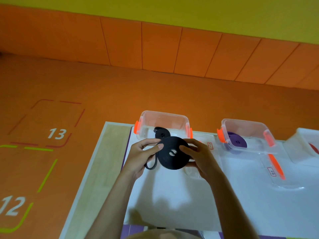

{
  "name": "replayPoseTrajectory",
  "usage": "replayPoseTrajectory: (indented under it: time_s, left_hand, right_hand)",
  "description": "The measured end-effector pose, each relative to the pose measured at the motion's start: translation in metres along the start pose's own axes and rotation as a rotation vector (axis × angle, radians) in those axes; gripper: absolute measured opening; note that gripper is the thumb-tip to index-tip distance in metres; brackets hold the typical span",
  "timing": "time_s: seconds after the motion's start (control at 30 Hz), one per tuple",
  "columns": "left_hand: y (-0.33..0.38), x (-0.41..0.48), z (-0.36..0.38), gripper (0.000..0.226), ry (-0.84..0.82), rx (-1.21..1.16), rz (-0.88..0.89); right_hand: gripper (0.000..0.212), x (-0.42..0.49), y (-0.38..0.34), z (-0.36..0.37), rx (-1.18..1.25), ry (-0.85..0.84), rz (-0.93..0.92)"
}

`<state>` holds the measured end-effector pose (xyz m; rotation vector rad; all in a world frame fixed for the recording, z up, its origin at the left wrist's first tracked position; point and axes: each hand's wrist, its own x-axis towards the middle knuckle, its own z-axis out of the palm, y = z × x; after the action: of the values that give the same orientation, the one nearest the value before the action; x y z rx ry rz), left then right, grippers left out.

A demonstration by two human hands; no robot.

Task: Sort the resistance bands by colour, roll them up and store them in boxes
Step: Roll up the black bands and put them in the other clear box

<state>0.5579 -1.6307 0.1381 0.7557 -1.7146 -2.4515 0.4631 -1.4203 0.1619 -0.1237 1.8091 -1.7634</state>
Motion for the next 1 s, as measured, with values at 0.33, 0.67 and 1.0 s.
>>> replayPoseTrajectory:
  time_s: [0.33,0.67,1.0]
  left_hand:
    - [-0.020,0.012,-0.001,0.024,0.056,-0.170,-0.035]
    - [-0.025,0.058,0.015,0.016,0.409,-0.210,0.039]
    - [-0.025,0.130,0.024,0.014,0.472,-0.074,0.022]
  right_hand:
    - [0.031,0.018,0.018,0.008,0.110,0.157,-0.063]
    - [0.028,0.053,0.029,0.020,0.106,0.185,-0.049]
    - [0.034,0.129,0.037,0.021,0.345,0.284,0.079]
